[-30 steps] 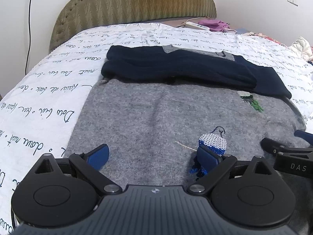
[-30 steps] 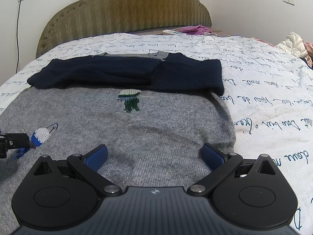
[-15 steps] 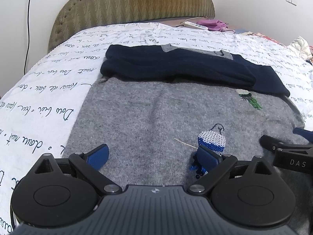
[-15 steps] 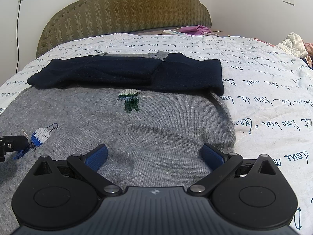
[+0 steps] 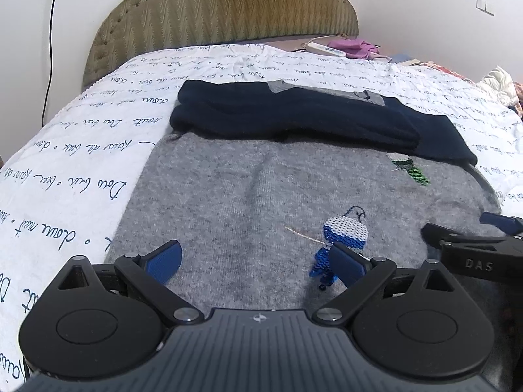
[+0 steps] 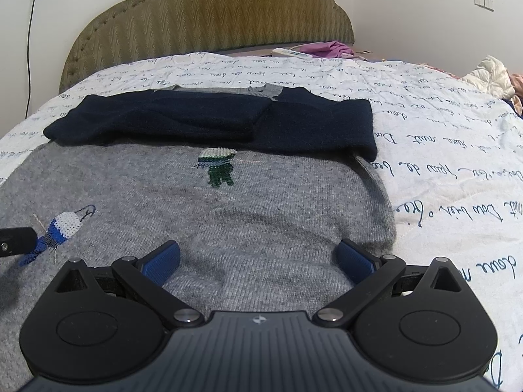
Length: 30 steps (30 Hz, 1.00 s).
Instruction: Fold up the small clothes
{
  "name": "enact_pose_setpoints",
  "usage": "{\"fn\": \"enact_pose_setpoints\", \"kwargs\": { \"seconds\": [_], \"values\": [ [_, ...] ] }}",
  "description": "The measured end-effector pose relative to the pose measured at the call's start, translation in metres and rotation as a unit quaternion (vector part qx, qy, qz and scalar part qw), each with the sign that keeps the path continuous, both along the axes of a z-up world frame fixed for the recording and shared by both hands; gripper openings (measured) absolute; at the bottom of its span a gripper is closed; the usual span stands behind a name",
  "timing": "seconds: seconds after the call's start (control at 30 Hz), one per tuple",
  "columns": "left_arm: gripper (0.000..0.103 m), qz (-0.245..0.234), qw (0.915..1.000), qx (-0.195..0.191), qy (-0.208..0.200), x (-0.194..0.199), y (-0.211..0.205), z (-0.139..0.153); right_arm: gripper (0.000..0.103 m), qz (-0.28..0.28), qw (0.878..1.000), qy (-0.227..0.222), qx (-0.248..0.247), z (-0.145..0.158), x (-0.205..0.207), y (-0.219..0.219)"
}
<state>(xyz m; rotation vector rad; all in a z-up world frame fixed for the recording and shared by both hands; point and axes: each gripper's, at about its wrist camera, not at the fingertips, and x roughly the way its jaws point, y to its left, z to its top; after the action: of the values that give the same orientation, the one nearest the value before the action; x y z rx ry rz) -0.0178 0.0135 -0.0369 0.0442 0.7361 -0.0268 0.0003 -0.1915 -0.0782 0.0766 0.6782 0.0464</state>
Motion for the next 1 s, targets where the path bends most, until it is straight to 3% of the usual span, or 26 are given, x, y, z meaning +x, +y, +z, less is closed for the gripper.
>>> {"fn": "enact_pose_setpoints", "kwargs": {
  "seconds": [0.23,0.37,0.47,0.6,0.77,1.0],
  "values": [
    [0.098,-0.001,0.9996,0.023,-0.018,-0.013,-0.003,0.007,0.103,0.017,1.0,0.01,0.012,0.01,-0.01,-0.005],
    [0.098,0.007,0.9999,0.009,-0.01,-0.017,0.001,0.008,0.103,0.023,1.0,0.009,-0.005,0.017,-0.027,0.004],
    [0.098,0.013,0.9999,-0.001,-0.001,-0.02,0.004,0.006,0.103,0.033,0.999,0.005,0.008,0.023,-0.039,0.006],
    [0.098,0.017,0.9997,0.015,0.002,-0.025,0.006,0.005,0.103,0.043,0.999,-0.015,0.004,0.032,-0.052,0.008],
    [0.098,0.021,0.9996,0.018,0.004,-0.035,0.011,0.002,0.103,0.045,0.999,-0.007,0.018,0.035,-0.059,0.008],
    [0.098,0.021,0.9994,0.028,0.002,-0.048,0.012,0.004,0.103,0.045,0.997,-0.038,-0.05,0.036,-0.08,0.026]
  ]
}}
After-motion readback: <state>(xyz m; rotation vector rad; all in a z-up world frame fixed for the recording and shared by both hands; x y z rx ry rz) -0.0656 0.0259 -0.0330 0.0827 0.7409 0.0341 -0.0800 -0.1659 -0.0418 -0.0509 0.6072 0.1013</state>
